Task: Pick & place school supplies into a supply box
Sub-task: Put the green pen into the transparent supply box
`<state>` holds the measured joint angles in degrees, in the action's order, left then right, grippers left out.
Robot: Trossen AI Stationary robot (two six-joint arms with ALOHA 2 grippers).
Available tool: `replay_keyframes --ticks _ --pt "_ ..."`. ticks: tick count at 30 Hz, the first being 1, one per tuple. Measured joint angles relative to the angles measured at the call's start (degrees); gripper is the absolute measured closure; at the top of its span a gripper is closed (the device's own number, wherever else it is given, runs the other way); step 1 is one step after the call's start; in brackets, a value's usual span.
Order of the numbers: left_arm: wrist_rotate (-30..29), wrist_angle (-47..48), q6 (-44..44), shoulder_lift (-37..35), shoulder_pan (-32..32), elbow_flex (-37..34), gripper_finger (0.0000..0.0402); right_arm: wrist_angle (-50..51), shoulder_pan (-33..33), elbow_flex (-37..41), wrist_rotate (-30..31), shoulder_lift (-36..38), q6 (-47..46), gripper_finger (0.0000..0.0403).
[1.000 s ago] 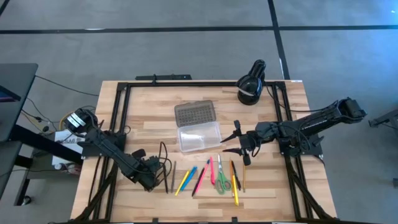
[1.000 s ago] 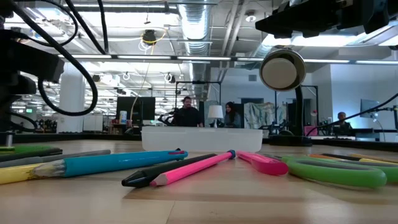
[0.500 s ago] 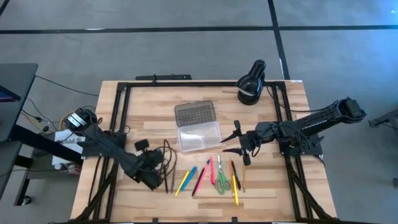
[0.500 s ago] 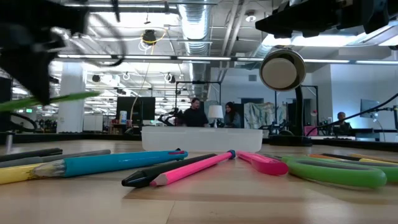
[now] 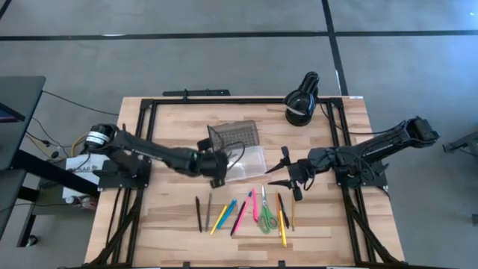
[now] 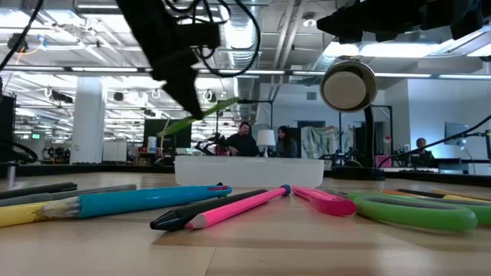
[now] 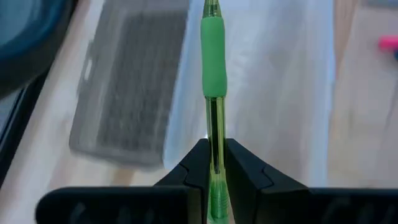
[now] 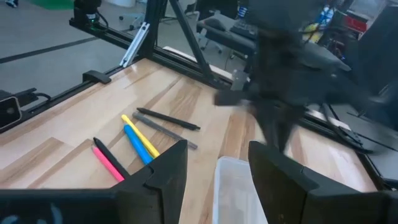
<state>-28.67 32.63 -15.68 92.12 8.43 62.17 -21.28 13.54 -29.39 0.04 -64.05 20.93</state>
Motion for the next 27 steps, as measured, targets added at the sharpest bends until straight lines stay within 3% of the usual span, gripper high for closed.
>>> replay_keyframes --ticks 5,12,27 --pt "6.42 -7.32 4.67 0.00 -5.73 -1.00 0.0376 0.88 0.37 0.00 -0.01 0.00 -0.02 0.0237" --pt "11.77 -13.73 6.16 0.01 -8.35 -2.76 0.0376 1.97 0.20 0.00 -0.01 0.00 -1.44 0.0237" --pt "11.72 -17.07 8.30 9.97 -9.21 -1.84 0.0329 3.57 0.24 0.02 0.01 0.00 -3.42 0.0237"
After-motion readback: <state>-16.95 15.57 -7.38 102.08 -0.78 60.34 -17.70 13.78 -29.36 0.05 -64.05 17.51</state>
